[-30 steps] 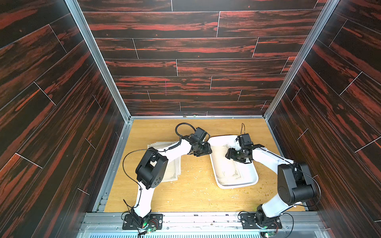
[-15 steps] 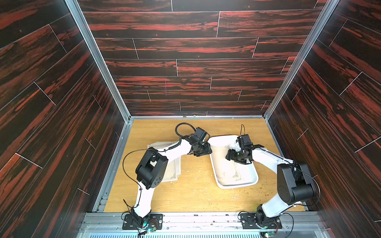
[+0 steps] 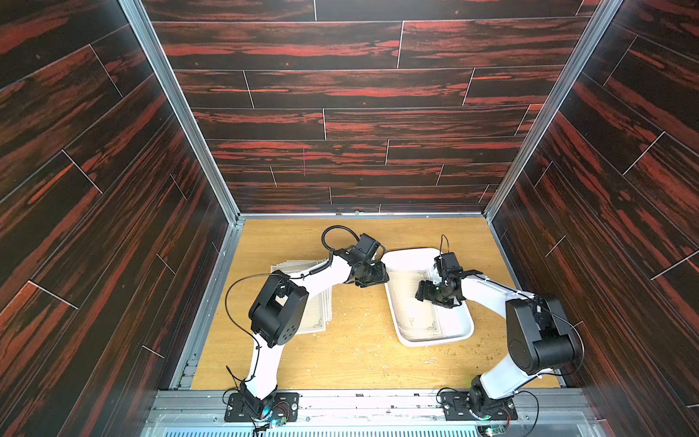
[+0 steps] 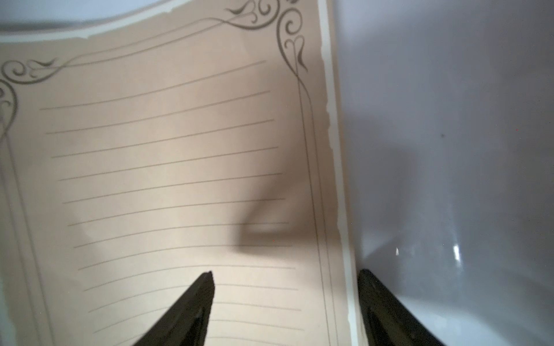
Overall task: Take out the stationery paper from the storage box
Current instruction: Pick up the stationery paper from the storage box.
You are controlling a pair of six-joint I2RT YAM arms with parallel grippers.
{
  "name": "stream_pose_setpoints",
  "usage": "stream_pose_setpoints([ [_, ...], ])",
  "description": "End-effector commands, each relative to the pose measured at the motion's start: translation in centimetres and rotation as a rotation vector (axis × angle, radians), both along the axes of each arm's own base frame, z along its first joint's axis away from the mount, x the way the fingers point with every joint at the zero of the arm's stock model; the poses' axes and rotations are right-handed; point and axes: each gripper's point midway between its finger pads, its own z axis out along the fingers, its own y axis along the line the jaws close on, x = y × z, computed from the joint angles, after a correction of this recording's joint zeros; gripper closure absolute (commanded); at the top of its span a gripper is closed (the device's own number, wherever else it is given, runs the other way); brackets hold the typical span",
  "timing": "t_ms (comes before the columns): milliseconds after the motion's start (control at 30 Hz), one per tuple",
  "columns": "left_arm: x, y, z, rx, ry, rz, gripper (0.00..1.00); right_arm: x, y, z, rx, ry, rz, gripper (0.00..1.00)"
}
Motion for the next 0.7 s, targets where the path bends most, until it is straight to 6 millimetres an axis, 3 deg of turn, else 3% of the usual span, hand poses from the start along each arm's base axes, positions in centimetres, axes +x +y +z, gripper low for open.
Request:
stream_pose_setpoints([
  [0, -0.3, 0.0, -0.1, 0.012, 0.011, 0.000, 0.42, -0.5, 0.1, 0.0, 0.011, 0.009, 0.008, 0.22],
  [467, -0.3, -0.1, -0.4, 0.009, 0.022, 0.002, 0.43, -0.1, 0.2, 2.3, 0.012, -0.074, 0.051, 0.22],
  [667, -0.3, -0.2, -0.5, 0.008, 0.029, 0.004, 0.42, -0.2, 0.5, 1.9, 0.022, -0.068, 0.062, 0.22],
])
